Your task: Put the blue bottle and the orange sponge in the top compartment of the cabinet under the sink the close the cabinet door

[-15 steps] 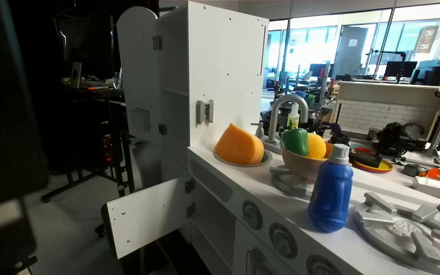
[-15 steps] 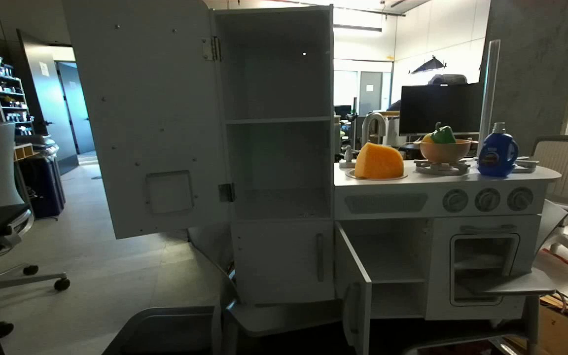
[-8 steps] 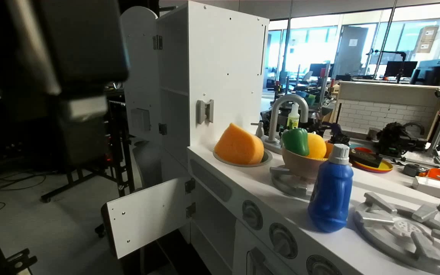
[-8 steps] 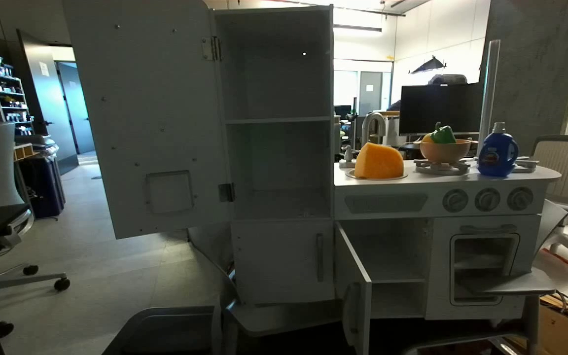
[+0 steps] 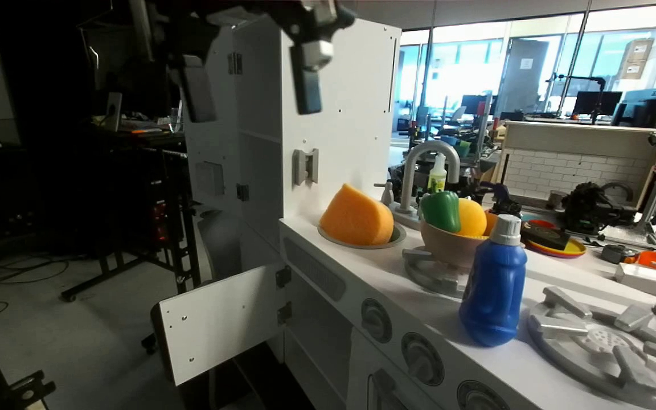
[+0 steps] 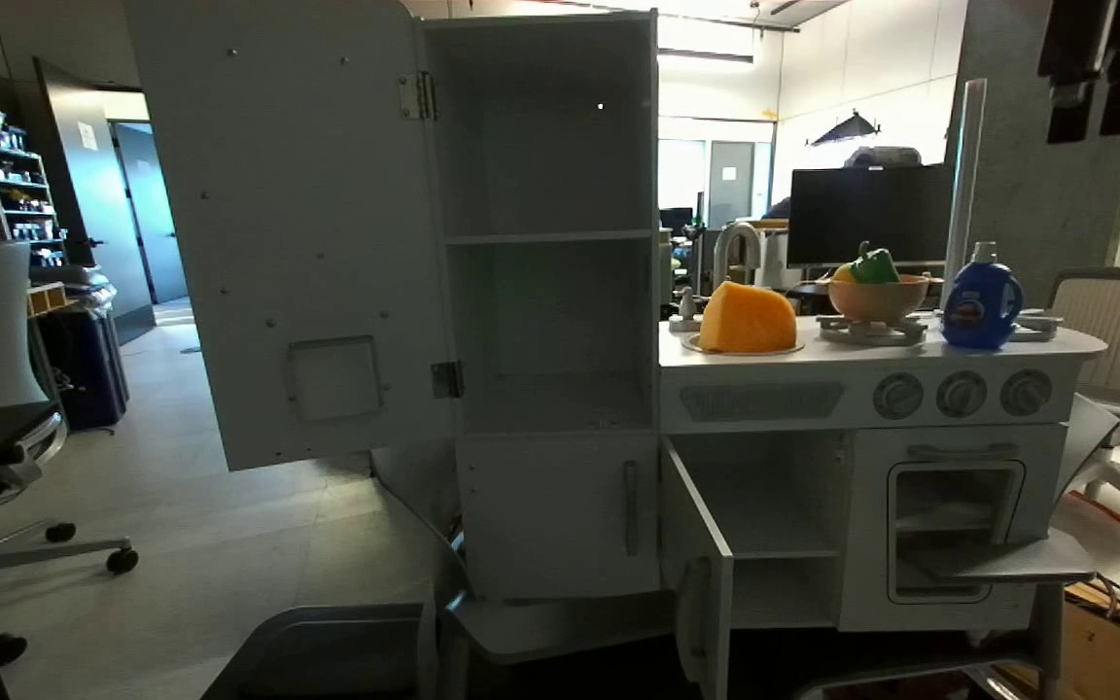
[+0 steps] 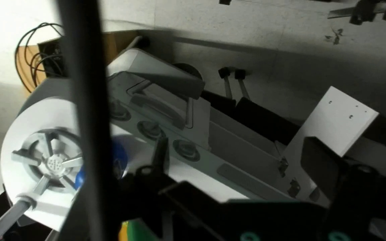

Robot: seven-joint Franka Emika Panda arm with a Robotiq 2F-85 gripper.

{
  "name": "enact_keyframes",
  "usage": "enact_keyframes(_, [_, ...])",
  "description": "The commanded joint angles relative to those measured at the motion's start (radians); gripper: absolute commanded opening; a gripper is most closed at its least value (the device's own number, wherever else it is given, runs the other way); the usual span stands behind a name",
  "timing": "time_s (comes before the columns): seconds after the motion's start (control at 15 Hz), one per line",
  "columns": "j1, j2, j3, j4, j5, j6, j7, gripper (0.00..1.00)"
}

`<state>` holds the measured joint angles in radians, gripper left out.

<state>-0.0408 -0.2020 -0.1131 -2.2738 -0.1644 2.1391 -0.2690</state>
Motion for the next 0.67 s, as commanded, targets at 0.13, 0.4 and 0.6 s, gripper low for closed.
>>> enact_keyframes(0.13, [-0.052, 0.270, -0.028, 0.268, -0.079, -0.014, -0.205, 1.00])
enact_keyframes(0.4, [-0.113, 0.384, -0.039, 0.384, -0.072, 0.010, -0.352, 1.00])
enact_keyframes(0.6, [-0.168, 0.407, -0.046, 0.418, -0.056, 0.028, -0.468, 1.00])
